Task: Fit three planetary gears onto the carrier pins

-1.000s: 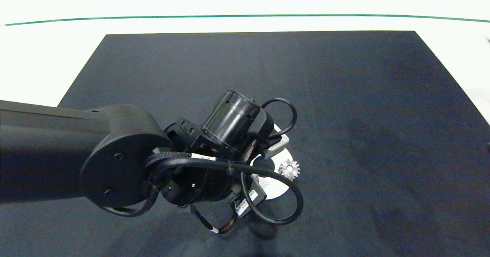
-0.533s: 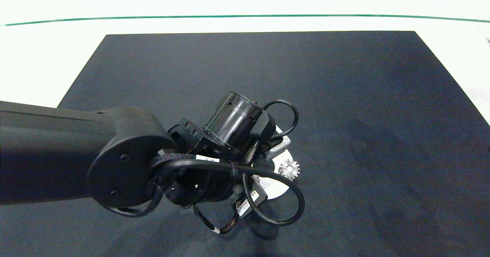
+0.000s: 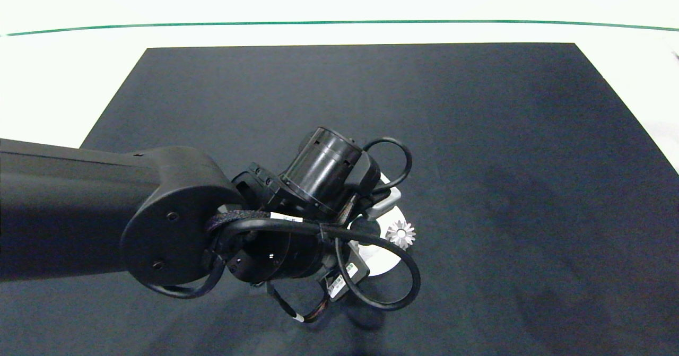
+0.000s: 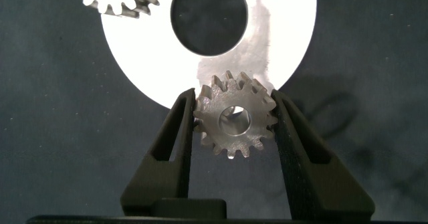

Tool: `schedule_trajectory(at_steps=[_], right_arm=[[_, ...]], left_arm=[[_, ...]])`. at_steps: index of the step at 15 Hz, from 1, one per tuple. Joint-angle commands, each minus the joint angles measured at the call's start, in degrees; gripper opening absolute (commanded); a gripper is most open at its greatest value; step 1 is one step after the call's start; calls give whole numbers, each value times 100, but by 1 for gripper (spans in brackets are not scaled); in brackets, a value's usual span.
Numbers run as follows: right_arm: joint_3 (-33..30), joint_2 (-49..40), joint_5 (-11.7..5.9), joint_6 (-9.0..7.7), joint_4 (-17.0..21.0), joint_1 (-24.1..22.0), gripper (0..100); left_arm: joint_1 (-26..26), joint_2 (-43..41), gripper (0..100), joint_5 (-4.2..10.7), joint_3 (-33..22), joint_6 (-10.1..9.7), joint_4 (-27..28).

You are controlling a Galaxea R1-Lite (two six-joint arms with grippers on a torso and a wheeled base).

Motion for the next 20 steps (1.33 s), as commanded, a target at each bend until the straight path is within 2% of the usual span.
schedule_trajectory(at_steps=[1, 7, 9, 20], right_arm=[[21, -16, -17, -36, 11, 2, 100], [56, -42, -9, -89, 11, 2, 100], [56, -16, 0, -80, 11, 11, 100], [91, -42, 0, -89, 11, 11, 100]], left_arm=[[16, -29, 10, 19, -3, 12, 7], [25, -47, 10, 28, 24, 3, 16], [42, -47, 10, 98, 24, 3, 16], [16, -11, 10, 116, 24, -23, -45]])
